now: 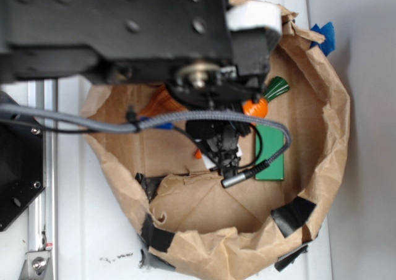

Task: Grab the shell.

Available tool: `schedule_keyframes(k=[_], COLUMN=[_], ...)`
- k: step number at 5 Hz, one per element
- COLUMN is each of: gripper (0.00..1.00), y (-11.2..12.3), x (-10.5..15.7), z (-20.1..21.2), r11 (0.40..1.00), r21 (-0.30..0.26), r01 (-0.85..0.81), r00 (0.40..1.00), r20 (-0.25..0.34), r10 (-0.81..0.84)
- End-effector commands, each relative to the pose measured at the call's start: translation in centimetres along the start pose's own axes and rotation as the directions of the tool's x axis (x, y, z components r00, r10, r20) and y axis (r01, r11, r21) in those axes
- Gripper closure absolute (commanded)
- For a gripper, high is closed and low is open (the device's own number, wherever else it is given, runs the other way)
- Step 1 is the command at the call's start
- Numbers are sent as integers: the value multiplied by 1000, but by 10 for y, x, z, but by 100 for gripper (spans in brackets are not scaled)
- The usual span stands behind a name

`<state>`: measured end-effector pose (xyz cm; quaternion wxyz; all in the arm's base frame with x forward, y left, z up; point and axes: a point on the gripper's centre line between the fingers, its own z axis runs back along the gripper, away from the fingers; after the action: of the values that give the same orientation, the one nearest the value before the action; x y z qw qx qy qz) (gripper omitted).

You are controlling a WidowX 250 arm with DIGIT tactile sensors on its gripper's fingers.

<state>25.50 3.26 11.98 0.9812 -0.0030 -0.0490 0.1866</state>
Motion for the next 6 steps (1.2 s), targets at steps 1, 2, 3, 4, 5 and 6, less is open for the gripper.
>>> schedule_keyframes(k=[1,2,3,4,5,6], gripper=[0,0,0,0,0,0], y=[32,47,57,65,63,52], x=[-3,-16,-24,-30,-29,-22], z=[-40,-46,-45,-40,-50,-68], r11=[996,994,994,996,998,998], r21=[33,60,49,53,47,59], r01=[-83,-87,-96,-65,-36,8], r00=[994,992,990,996,998,998], r20=[-64,-85,-99,-60,-52,-65], r10=[85,92,101,68,38,-4])
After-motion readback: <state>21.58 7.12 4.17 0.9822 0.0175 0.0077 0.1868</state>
